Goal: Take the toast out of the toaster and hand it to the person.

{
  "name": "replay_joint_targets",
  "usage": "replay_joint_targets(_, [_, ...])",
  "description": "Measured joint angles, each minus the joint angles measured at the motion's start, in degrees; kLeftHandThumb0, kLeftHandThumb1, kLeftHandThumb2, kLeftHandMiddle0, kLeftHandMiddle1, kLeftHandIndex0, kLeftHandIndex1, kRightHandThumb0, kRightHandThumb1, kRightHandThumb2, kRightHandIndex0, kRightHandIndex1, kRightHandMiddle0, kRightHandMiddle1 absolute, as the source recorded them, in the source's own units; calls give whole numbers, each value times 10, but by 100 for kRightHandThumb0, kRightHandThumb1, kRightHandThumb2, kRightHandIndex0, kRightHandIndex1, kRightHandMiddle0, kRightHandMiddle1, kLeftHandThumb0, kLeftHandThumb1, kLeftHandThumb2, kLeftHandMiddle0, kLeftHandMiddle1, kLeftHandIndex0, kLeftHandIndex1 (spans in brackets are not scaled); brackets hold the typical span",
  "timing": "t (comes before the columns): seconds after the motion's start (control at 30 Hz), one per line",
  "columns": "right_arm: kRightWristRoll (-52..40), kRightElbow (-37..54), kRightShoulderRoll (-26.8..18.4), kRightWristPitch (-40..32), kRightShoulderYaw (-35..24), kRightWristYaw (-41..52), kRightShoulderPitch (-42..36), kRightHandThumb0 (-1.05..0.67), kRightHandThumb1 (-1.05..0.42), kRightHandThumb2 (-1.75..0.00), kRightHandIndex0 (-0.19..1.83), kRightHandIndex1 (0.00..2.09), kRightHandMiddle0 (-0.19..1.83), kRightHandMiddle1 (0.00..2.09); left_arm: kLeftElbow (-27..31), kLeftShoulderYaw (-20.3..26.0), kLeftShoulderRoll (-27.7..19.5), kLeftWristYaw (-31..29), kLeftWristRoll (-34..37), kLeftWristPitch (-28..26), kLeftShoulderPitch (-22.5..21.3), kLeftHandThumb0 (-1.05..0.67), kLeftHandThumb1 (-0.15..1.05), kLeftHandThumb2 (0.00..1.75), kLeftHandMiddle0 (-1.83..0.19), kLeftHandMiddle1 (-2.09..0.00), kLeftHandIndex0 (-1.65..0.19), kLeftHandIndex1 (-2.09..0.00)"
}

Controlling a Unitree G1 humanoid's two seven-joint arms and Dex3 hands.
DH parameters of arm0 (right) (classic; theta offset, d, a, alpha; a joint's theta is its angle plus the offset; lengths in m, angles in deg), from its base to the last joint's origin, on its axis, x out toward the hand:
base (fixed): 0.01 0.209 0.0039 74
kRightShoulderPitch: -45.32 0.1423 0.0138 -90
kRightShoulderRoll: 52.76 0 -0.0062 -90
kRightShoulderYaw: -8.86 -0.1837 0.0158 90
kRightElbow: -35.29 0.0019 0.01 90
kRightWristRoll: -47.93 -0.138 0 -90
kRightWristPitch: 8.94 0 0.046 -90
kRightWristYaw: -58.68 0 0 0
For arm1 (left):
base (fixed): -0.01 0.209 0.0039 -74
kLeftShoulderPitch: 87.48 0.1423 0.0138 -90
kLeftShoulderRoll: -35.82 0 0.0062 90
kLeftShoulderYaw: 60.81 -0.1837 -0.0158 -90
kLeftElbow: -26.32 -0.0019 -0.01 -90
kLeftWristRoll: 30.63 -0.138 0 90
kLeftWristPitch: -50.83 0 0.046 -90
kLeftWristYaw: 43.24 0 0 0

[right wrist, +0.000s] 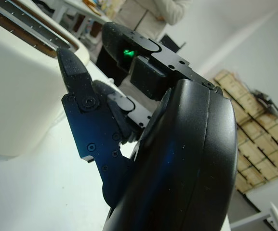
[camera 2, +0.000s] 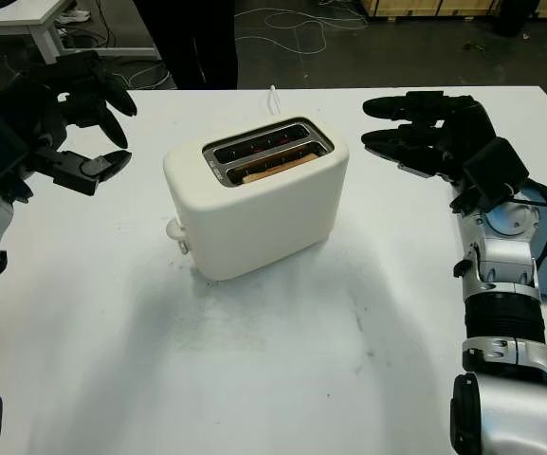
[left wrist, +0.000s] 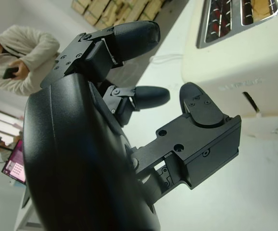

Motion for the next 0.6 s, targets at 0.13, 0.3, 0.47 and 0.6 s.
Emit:
replay_joint_targets(0.13, [1, 0, -2, 0, 0, 0, 0, -36, -76, 0, 113, 0, 103, 0, 1, 0, 0, 0, 0, 0, 0, 28, 19, 113, -56, -153, -50, -139])
replay_joint_targets(0.3, [1, 0, -5, 0, 0, -2, 0, -35, -76, 0, 114, 0, 104, 0, 1, 0, 0, 0, 0, 0, 0, 29, 22, 108, -55, -151, -49, -137])
replay_joint_targets(0.47, [0, -6, -5, 0, 0, -1, 3, -31, -77, 0, 112, 0, 102, 0, -2, 0, -2, 0, 0, 2, 0, 33, 28, 98, -57, -147, -51, -133])
replay_joint_targets(0.6, [-3, -14, -5, 0, -1, 6, 9, -25, -77, 0, 111, 0, 101, 0, -4, 0, -10, -2, 0, 7, -1, 31, 32, 93, -57, -145, -50, -130])
